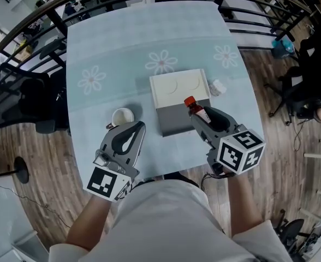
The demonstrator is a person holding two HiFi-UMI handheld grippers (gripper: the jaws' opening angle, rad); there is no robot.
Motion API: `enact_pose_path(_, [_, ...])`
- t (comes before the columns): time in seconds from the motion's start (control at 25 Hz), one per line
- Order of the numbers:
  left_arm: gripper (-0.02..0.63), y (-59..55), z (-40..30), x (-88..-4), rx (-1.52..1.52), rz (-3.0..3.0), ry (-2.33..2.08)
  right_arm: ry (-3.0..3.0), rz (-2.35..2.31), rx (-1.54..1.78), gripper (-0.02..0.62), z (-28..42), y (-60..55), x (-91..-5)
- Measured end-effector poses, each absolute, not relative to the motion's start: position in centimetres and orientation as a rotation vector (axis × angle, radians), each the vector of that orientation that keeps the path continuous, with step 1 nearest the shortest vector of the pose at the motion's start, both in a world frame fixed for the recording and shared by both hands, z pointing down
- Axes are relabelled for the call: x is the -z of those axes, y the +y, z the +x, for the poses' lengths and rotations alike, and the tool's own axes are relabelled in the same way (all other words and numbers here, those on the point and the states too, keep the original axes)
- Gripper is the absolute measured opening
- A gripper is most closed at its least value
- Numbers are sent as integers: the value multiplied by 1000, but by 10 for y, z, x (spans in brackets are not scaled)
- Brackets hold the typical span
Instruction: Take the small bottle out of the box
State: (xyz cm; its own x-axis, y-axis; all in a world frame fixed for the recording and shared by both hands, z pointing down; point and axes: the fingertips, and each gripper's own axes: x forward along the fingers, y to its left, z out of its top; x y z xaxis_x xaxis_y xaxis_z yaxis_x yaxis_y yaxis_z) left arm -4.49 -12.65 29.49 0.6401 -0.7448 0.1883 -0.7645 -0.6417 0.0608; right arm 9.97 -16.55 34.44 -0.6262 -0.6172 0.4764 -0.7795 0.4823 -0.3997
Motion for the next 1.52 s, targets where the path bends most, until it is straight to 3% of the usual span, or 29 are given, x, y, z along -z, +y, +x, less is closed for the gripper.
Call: enact_pose_path(1.52, [21,-132,-37,-306,-244,2705,-1246,-2486,1162,-840,207,100,-166,-347])
